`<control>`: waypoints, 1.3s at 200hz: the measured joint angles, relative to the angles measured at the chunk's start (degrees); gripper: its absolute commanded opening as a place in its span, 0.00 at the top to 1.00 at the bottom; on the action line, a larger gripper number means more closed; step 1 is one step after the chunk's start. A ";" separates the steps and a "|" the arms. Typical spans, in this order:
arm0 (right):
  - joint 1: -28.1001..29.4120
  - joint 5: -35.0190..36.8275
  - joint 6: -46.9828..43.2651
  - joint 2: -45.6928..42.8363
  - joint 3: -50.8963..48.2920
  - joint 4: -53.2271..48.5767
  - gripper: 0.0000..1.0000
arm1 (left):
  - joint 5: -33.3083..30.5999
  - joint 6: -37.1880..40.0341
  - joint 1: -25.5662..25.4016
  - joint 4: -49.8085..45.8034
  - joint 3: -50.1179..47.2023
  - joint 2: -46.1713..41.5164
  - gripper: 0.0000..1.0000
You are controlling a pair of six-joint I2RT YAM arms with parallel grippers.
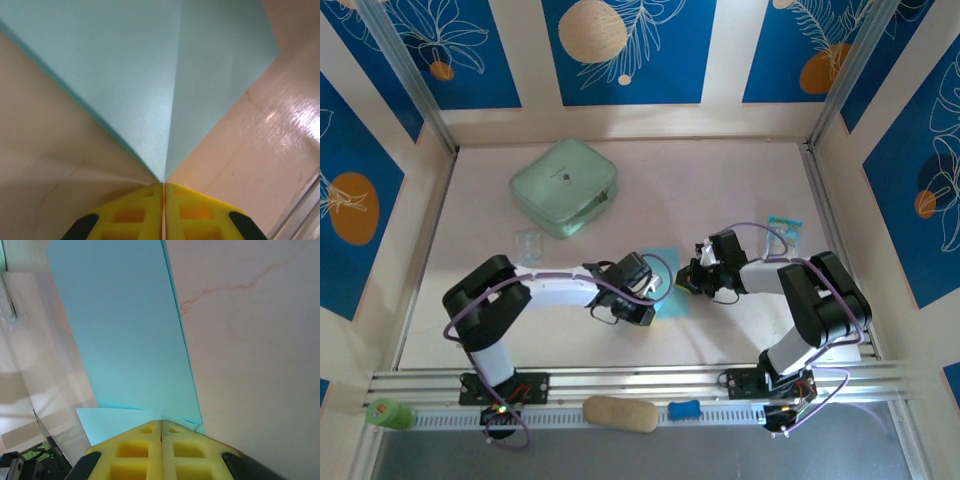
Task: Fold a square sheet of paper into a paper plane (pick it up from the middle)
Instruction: Fold the triangle a second time at the center of the table.
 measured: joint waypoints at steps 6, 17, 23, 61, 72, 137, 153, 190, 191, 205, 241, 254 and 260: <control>0.00 0.00 0.00 0.00 0.02 0.00 1.00 | -0.66 -0.02 0.00 -0.50 0.00 -0.59 0.92; 0.00 0.00 0.00 0.00 0.02 -0.02 1.00 | -1.88 -0.07 0.00 -0.96 0.00 -1.79 0.93; 0.00 0.00 0.00 0.00 0.02 -0.02 1.00 | -2.40 -0.20 0.00 -1.05 0.00 -2.62 0.93; 0.00 0.00 0.00 0.00 0.02 -0.09 1.00 | -3.80 -1.62 0.17 2.25 0.02 -5.46 0.92; 0.00 0.00 0.00 0.00 0.02 -0.11 1.00 | -3.76 -2.19 0.46 3.69 0.09 -5.31 0.92; -0.26 -0.22 -0.04 0.00 0.63 -1.40 1.00 | -3.15 -5.22 1.09 7.76 2.54 2.10 0.95; -0.26 -0.11 -0.09 0.00 1.46 -3.04 1.00 | -3.15 -6.19 1.09 8.07 1.38 3.21 0.95; -0.28 0.52 -0.26 -1.70 2.51 -6.73 1.00 | -2.58 -8.13 1.31 11.72 -0.76 2.84 0.96; -0.26 0.50 -0.26 -1.77 2.51 -6.78 1.00 | -2.56 -8.13 1.29 11.78 -0.81 2.82 0.96; 0.31 0.46 -0.22 -3.41 2.51 -7.19 1.00 | -2.43 -8.48 1.31 12.63 -1.29 2.73 0.96; 5.42 0.22 0.31 -3.98 2.19 -5.77 1.00 | -2.19 -9.18 1.29 12.85 -1.38 2.71 0.97; 7.17 0.09 0.76 -3.10 1.60 -4.59 1.00 | -2.14 -9.29 1.31 12.85 -1.38 2.71 0.97; 7.76 -0.04 0.94 -2.45 1.25 -4.00 1.00 | -2.14 -9.29 1.29 12.85 -1.38 2.71 0.97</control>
